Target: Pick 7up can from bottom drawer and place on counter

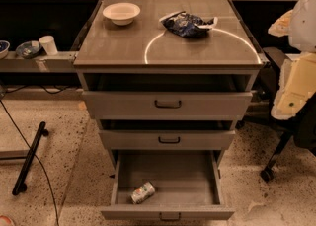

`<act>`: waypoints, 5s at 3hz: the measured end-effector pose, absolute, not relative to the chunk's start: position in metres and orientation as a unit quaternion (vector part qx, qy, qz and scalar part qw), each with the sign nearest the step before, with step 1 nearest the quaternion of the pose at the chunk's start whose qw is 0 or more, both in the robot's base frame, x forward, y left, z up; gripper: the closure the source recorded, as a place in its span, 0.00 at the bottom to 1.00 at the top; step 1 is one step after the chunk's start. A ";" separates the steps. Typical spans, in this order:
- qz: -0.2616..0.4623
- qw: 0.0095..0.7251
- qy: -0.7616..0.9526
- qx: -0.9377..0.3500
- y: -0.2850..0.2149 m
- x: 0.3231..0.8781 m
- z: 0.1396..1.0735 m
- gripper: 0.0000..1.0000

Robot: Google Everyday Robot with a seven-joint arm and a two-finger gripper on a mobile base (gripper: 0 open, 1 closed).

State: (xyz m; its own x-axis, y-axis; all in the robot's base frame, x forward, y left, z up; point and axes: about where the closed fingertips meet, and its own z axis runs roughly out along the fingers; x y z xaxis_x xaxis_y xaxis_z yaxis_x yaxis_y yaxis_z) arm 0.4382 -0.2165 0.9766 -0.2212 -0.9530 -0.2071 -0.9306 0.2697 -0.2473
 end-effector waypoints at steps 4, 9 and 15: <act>-0.064 0.123 0.705 -0.695 -0.183 0.430 0.931 0.00; -0.026 0.108 0.462 -0.880 -0.093 0.356 0.727 0.00; 0.017 0.128 0.258 -0.958 0.004 0.407 0.517 0.00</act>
Offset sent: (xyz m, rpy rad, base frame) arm 0.0066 0.0394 -0.1193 -0.2348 0.1311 0.3747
